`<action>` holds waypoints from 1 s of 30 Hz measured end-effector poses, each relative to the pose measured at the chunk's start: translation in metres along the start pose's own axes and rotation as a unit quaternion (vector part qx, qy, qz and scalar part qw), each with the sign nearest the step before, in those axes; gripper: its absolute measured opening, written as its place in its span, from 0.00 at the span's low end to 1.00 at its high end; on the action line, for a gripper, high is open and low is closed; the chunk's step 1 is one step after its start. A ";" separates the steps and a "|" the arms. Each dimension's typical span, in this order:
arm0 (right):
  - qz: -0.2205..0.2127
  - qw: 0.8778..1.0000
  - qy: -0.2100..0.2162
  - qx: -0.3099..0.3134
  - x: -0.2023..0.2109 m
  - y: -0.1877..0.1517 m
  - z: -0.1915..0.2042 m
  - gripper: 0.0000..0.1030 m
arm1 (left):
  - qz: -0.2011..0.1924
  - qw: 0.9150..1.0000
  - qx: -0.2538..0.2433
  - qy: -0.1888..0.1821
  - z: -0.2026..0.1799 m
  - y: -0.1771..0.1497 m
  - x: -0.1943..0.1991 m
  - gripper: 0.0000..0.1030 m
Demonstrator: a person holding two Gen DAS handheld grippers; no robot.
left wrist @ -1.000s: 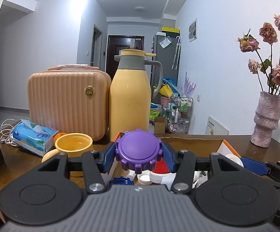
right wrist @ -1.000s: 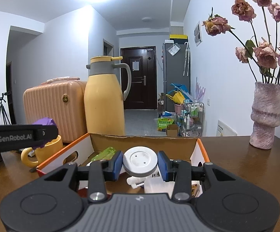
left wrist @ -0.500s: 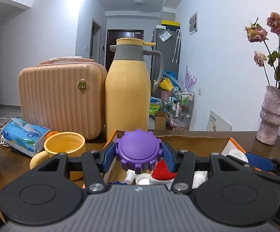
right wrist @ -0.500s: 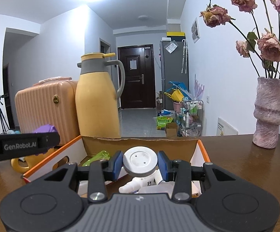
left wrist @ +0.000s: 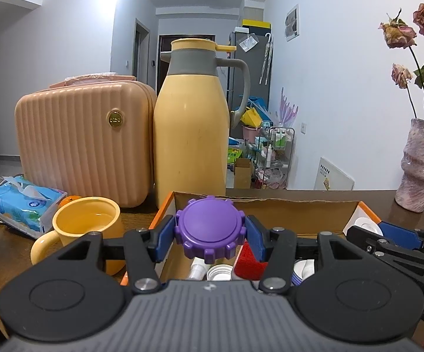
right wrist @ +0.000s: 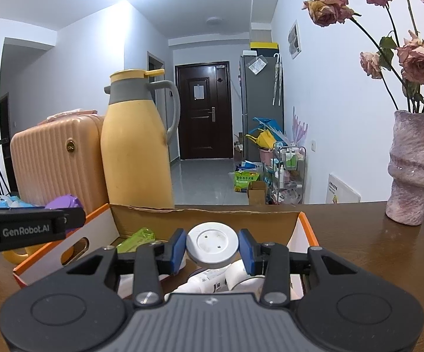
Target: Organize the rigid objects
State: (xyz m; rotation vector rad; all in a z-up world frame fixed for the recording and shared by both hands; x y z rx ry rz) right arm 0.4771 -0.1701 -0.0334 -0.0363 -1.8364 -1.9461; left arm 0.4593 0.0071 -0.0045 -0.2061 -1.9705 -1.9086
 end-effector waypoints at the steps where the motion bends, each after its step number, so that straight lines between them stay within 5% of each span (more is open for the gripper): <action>1: 0.001 1.000 -0.001 0.000 -0.001 0.000 -0.001 0.37 | 0.001 1.000 0.000 0.001 0.000 0.000 -0.002 0.52; 5: 0.011 1.000 -0.001 0.002 -0.008 -0.001 -0.003 0.38 | 0.010 1.000 0.000 0.001 -0.001 0.000 -0.010 0.53; 7: 0.017 1.000 -0.001 0.002 -0.010 -0.002 -0.004 0.38 | 0.014 1.000 -0.001 0.001 0.000 -0.001 -0.013 0.66; 10: 0.019 1.000 -0.013 0.005 -0.009 -0.001 -0.008 0.59 | 0.013 1.000 -0.004 0.005 0.002 -0.001 -0.014 0.87; 11: 0.017 1.000 -0.015 0.003 -0.008 -0.001 -0.009 0.75 | 0.010 1.000 -0.004 0.007 0.003 -0.002 -0.013 0.97; 12: 0.014 1.000 -0.019 0.000 -0.006 0.000 -0.011 0.90 | 0.009 1.000 -0.005 0.008 0.004 -0.002 -0.013 1.00; 14: 0.003 1.000 -0.029 -0.002 -0.003 0.001 -0.013 1.00 | 0.007 1.000 -0.001 0.012 0.006 -0.001 -0.012 1.00; 30: 0.008 0.999 -0.041 -0.008 -0.002 0.002 -0.017 1.00 | 0.008 1.000 -0.008 0.017 0.006 -0.002 -0.013 1.00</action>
Point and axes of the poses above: each gripper's, at about its wrist camera, not at the fingertips, and x roughly against the way its jaws point, z to its left, y to its top, the point moved 4 cm from there along -x, roughly the way its jaws point, and after that the axes turned 6 degrees about y, right-handed, at the moved point
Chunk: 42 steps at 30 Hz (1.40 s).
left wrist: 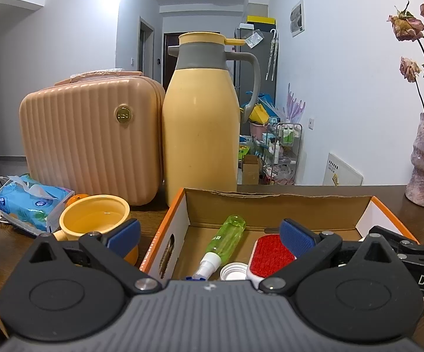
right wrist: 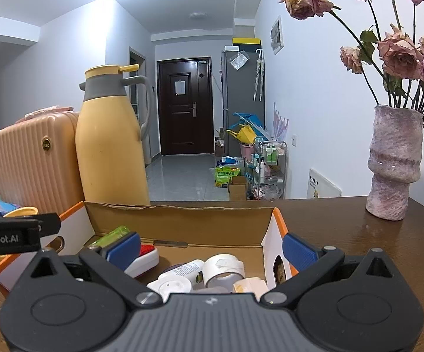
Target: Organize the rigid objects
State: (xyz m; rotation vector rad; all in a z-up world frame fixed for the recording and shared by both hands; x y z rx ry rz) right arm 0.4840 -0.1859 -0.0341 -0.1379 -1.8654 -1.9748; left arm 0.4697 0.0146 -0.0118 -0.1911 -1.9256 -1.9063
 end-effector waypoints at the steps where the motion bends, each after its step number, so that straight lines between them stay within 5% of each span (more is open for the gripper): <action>1: -0.001 1.000 0.000 0.000 0.001 0.000 0.000 1.00 | -0.001 1.000 0.001 0.000 0.000 0.000 0.000 1.00; 20: -0.021 1.000 0.007 -0.005 0.072 0.004 -0.001 1.00 | -0.036 0.999 0.014 0.003 0.021 0.001 0.072 1.00; 42: -0.049 0.998 0.020 0.035 0.285 -0.054 0.035 1.00 | -0.068 0.997 0.025 -0.025 0.057 -0.061 0.264 1.00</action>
Point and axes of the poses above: each gripper's, at about its wrist camera, not at the fingertips, and x roughly against the way its jaws point, z to its left, y to its top, the point moved 4 cm from there along -x, roughly the way its jaws point, and after that the axes turned 6 degrees about y, right-handed, at the moved point
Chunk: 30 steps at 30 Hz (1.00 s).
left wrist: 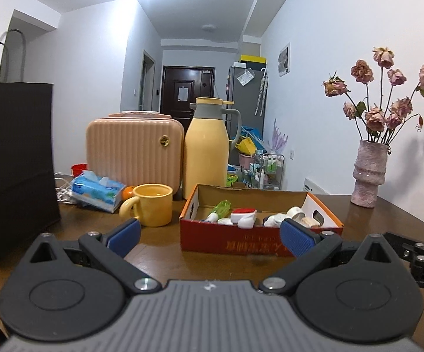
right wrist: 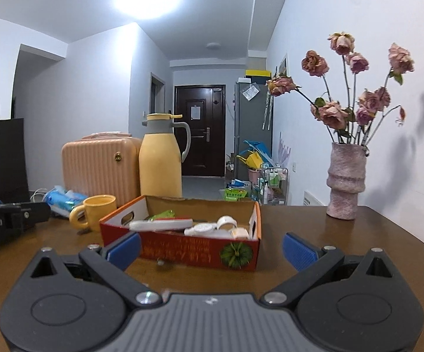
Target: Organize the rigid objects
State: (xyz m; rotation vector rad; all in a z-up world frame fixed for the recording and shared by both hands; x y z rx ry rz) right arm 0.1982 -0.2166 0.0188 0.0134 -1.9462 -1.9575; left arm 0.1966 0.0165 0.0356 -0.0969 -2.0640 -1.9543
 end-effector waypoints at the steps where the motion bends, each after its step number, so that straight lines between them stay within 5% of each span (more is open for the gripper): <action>1: 0.002 1.000 -0.001 0.002 0.008 -0.004 0.001 1.00 | -0.002 1.000 0.000 0.002 0.002 -0.003 0.008 1.00; 13: 0.036 0.999 -0.001 -0.014 0.062 -0.045 0.006 1.00 | 0.016 1.000 -0.016 0.009 0.018 -0.042 0.070 1.00; 30: 0.034 0.999 0.009 -0.013 0.071 -0.046 0.011 1.00 | 0.019 0.999 -0.026 0.011 0.016 -0.051 0.084 1.00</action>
Point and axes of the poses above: each gripper's, at about its wrist camera, not at the fingertips, and x roughly against the way its jaws point, z to its left, y to its top, the point moved 4 cm from there along -x, roughly the way its jaws point, and after that the axes turned 6 degrees about y, right-handed, at the moved point
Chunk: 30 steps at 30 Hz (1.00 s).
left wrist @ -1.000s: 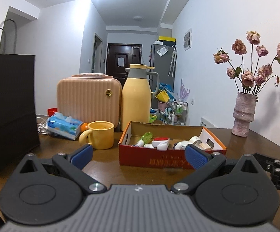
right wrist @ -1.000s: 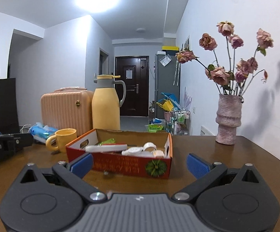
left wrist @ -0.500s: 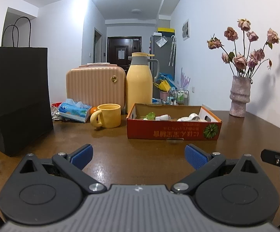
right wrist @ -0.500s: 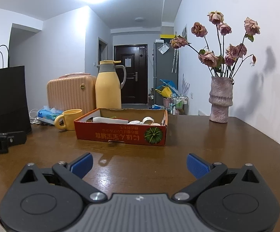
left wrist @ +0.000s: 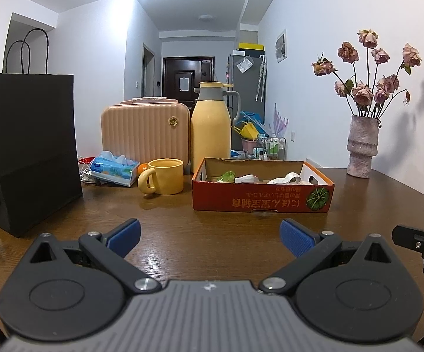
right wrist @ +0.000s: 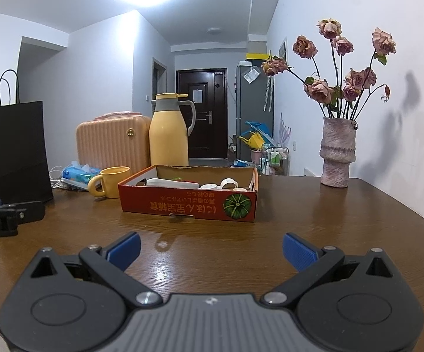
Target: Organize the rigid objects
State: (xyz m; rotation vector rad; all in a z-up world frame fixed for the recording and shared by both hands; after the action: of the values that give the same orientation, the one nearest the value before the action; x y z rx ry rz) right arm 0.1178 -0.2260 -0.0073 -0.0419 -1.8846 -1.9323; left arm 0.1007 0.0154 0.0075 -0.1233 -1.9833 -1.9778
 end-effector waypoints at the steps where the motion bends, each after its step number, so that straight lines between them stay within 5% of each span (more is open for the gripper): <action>1: 0.000 1.000 0.000 0.000 0.000 0.000 0.001 1.00 | 0.000 1.000 0.001 0.000 0.000 0.000 0.000 1.00; 30: 0.001 1.000 0.001 0.005 0.000 0.001 0.003 1.00 | -0.003 1.000 0.004 0.000 0.004 0.002 0.003 1.00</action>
State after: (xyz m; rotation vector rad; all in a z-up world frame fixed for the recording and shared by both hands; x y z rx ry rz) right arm 0.1171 -0.2236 -0.0061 -0.0377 -1.8930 -1.9208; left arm 0.0973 0.0193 0.0105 -0.1166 -1.9933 -1.9742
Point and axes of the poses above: each gripper's, at about its wrist camera, not at the fingertips, and x roughly against the way its jaws point, z to its left, y to its top, the point moved 4 cm from there along -x, roughly the way its jaws point, and after that the axes turned 6 degrees about y, right-handed, at the moved point
